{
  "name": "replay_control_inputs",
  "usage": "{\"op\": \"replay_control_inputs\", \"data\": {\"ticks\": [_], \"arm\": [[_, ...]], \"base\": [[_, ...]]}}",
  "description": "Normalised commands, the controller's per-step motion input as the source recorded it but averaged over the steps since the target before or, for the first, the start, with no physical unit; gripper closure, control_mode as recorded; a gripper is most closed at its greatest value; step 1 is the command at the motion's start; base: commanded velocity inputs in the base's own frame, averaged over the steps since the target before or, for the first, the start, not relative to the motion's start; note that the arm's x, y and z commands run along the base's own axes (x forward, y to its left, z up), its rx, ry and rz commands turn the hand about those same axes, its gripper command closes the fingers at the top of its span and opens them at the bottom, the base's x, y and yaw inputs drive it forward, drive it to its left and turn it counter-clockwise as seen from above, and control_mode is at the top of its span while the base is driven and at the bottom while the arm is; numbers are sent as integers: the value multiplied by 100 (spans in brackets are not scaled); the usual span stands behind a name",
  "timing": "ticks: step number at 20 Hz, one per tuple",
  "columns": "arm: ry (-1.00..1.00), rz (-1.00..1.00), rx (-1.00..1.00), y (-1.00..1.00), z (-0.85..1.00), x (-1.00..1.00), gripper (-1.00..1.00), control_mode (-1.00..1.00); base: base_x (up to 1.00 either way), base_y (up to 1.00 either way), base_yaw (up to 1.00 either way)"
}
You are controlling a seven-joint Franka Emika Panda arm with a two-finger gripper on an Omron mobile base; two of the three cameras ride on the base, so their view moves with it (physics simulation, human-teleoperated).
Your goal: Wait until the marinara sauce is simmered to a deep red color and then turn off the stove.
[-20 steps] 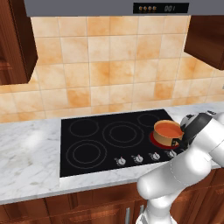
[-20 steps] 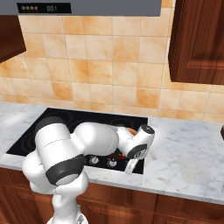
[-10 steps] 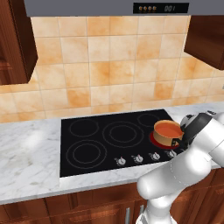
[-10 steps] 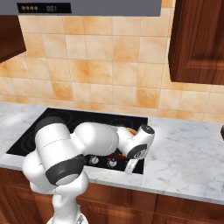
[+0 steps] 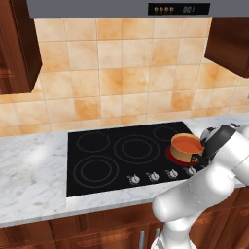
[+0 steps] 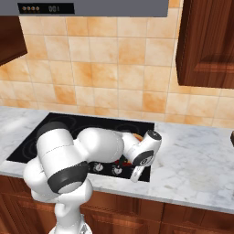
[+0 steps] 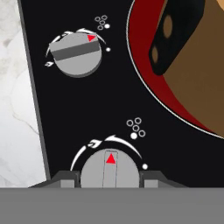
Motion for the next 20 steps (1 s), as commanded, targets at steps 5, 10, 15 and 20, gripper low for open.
{"op": "replay_control_inputs", "data": {"ticks": [5,10,15,20], "arm": [[0,0,0,0,0,0,100,-100],[0,0,0,0,0,0,100,-100],[0,0,0,0,0,0,100,-100],[0,0,0,0,0,0,100,-100]], "base": [[0,0,0],[0,0,0],[0,0,0],[0,0,0]]}}
